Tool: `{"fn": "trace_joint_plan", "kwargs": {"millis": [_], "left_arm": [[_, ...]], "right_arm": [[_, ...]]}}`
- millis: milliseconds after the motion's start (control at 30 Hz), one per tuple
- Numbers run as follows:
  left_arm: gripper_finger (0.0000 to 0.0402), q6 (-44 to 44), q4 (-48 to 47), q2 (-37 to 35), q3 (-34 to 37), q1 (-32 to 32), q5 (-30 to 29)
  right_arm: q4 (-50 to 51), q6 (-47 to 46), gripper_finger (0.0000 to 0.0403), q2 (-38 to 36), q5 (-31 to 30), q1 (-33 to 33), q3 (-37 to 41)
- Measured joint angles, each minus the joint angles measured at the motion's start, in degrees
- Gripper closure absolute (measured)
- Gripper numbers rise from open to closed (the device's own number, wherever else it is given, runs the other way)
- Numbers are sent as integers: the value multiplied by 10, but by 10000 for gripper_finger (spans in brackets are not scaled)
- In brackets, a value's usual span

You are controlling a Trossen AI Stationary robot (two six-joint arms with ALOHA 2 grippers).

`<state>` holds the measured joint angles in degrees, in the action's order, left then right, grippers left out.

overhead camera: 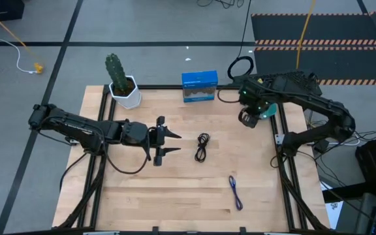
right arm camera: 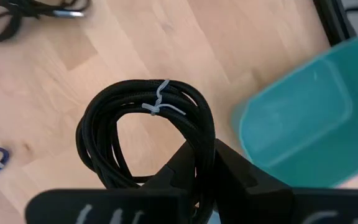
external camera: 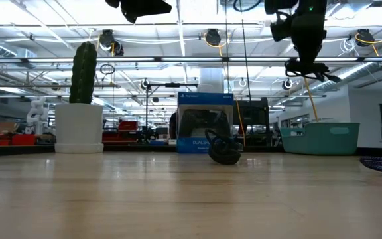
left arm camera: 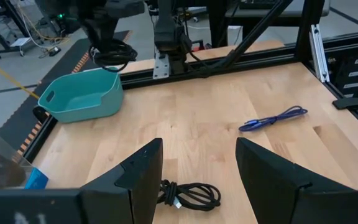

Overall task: Pick and place USB-C Cables
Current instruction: Put the bottom black USB cable into the blue bin

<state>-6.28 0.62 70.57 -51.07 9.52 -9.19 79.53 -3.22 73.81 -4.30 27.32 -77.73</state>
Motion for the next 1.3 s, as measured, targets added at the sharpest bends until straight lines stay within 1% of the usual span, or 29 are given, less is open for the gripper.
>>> {"fn": "trace_joint_plan", "kwargs": {"millis": [167,567,700,833,967,1033,1100,1167,1300], "left_arm": [[197,0,0,0,0,0,0],[197,1,0,0,0,0,0],[197,1,0,0,0,0,0],[197,2,1,0,0,0,0],[197,2,0,0,0,0,0],[197,2,1,0,0,0,0],[197,2,1,0,0,0,0],[197,2,1,0,0,0,0],[197,1,0,0,0,0,0]], "right_arm": [[-3,16,378,23,0,52,0],[-16,83,378,115,-1,218,0],[-42,85,378,139,-3,273,0],[-96,75,378,146,-3,317,0],[-133,55,378,145,-5,345,0],[-144,24,378,145,-16,354,0],[-155,-13,378,145,-34,356,0],[-156,-40,378,145,-34,357,0],[-162,-68,378,145,-34,355,7]]}}
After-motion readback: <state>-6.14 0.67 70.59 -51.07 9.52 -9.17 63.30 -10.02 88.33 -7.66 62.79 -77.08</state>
